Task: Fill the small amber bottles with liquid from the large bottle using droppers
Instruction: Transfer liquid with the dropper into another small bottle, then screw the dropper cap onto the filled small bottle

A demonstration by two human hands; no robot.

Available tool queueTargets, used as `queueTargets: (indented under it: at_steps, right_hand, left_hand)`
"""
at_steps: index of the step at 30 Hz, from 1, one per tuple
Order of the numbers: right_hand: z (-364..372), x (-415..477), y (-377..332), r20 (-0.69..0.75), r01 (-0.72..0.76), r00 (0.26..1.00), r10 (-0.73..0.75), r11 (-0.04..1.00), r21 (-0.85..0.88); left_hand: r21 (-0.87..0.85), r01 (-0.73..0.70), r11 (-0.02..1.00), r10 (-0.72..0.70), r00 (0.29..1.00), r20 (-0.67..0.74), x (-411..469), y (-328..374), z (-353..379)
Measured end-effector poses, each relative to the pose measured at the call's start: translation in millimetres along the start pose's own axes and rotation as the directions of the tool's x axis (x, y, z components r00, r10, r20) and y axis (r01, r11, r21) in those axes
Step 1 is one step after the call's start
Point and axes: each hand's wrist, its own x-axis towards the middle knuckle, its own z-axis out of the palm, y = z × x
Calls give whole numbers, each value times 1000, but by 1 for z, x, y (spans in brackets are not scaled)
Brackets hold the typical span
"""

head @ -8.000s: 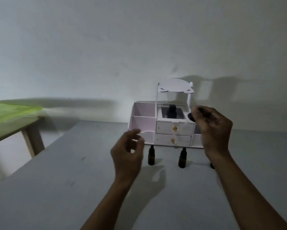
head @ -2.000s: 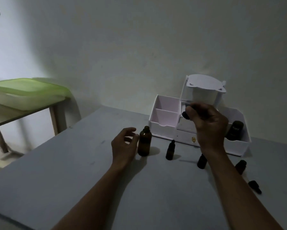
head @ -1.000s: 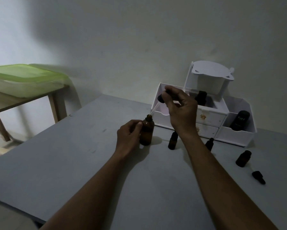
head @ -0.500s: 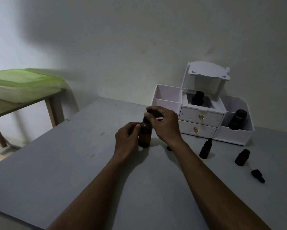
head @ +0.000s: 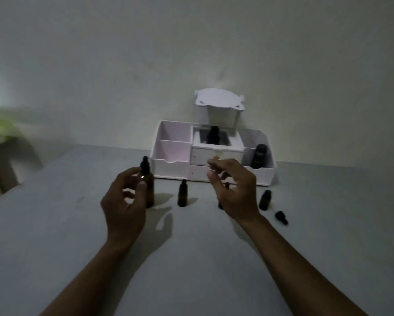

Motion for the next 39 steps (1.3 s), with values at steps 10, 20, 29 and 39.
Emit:
queueTargets:
  at_steps: [10,20,29,39]
  right_hand:
    - [-148,-40,83,-192,-609,791,581,776,-162]
    - [-152,-59,91,94,-765,613,785,619,-181]
    - [-146,-52,101,-87,-759,645,759,625,-181]
    - [-139,-38,99,-259,-654,702,664,744,133]
  left_hand:
    - [-131,187,973,-72,797,599,-87,84,88]
    - [14,411,911,-312,669,675,-100,81,207]
    - [60,343,937,-282,645,710,-93,67,229]
    - [36,374,927,-287,642,711,-93,71,228]
